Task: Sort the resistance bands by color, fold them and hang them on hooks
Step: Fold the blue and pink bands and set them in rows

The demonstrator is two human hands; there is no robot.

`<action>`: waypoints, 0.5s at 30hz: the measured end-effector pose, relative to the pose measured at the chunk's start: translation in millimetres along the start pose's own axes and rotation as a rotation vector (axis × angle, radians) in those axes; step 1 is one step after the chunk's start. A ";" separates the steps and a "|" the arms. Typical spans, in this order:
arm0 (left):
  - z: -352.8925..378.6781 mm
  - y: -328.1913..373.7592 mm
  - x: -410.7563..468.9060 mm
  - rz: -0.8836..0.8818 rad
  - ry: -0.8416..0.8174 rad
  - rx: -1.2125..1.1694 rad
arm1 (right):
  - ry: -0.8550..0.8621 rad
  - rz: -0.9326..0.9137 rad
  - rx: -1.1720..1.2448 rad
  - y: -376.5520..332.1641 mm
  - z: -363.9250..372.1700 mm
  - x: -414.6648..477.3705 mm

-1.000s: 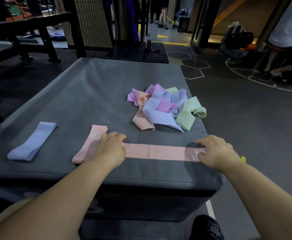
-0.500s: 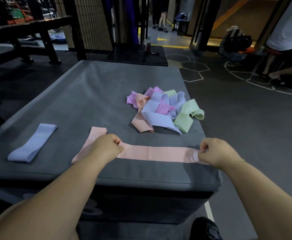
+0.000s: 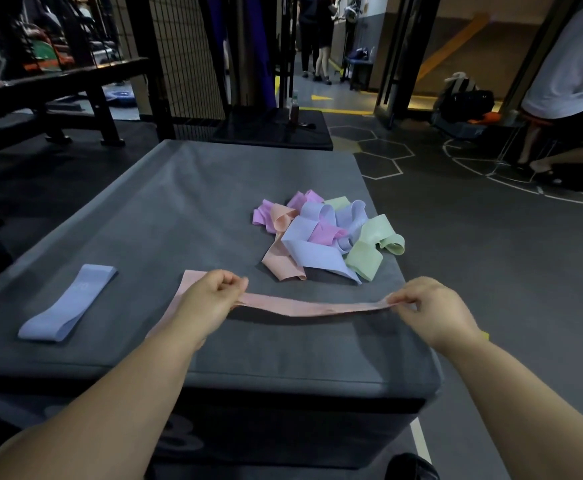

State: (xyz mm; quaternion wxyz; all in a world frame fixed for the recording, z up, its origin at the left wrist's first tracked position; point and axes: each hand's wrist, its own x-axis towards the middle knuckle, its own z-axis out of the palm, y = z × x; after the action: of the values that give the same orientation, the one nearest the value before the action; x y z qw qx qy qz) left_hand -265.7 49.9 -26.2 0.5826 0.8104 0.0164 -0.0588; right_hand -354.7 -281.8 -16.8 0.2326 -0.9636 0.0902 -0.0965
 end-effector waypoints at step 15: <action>2.0 -14.0 -7.7 0.209 0.039 0.745 | -0.129 -0.045 -0.123 0.1 9.6 -11.9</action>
State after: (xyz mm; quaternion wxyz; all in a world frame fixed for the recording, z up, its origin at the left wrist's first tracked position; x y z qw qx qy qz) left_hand -274.8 52.8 -39.2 0.2509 0.9648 -0.0779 0.0143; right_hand -364.0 -275.2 -26.9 0.1763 -0.9820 0.0590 -0.0338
